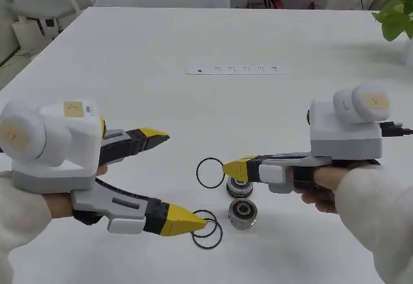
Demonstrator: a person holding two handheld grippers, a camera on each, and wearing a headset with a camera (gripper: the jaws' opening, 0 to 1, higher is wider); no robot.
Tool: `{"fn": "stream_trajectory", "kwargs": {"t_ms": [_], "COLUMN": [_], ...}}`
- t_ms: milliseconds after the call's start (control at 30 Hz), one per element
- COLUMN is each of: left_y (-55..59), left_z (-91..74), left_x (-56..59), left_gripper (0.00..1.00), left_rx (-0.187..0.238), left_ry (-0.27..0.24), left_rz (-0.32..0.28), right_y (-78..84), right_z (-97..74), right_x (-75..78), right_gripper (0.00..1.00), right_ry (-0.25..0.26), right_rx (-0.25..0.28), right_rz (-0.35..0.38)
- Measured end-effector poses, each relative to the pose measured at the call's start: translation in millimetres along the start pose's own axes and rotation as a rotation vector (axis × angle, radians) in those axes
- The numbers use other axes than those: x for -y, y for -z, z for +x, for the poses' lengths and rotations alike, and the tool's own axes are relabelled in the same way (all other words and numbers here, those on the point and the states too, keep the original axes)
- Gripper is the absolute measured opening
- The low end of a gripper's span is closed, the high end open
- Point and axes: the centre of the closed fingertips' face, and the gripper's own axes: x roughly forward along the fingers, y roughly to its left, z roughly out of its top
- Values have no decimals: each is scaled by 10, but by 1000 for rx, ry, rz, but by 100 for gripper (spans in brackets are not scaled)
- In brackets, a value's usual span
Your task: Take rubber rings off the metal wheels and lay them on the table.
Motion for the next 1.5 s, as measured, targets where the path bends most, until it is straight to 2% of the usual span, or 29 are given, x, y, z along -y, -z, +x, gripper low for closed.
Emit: {"fn": "stream_trajectory", "kwargs": {"t_ms": [200,433,767,1000,1367,1500], "left_y": [90,259,288,314,342,351], "left_z": [-76,-82,-69,-65,-62,-63], "left_x": [0,94,120,129,152,153], "left_gripper": [99,99,98,98,97,97], "left_rx": [11,-17,-27,-33,-42,-45], "left_ry": [-28,-23,-14,-10,-1,0], "left_rz": [-38,-66,-69,-78,-82,-84], "right_y": [129,251,427,513,530,559], "right_z": [71,146,229,247,231,232], "right_x": [-72,-164,-250,-191,-50,-34], "right_gripper": [0,0,0,0,0,0], "right_ry": [-21,-53,-81,-67,-16,-6], "right_rx": [-45,-92,-148,-178,-181,-195], "right_rz": [-4,-12,-13,-26,-28,-52]}}
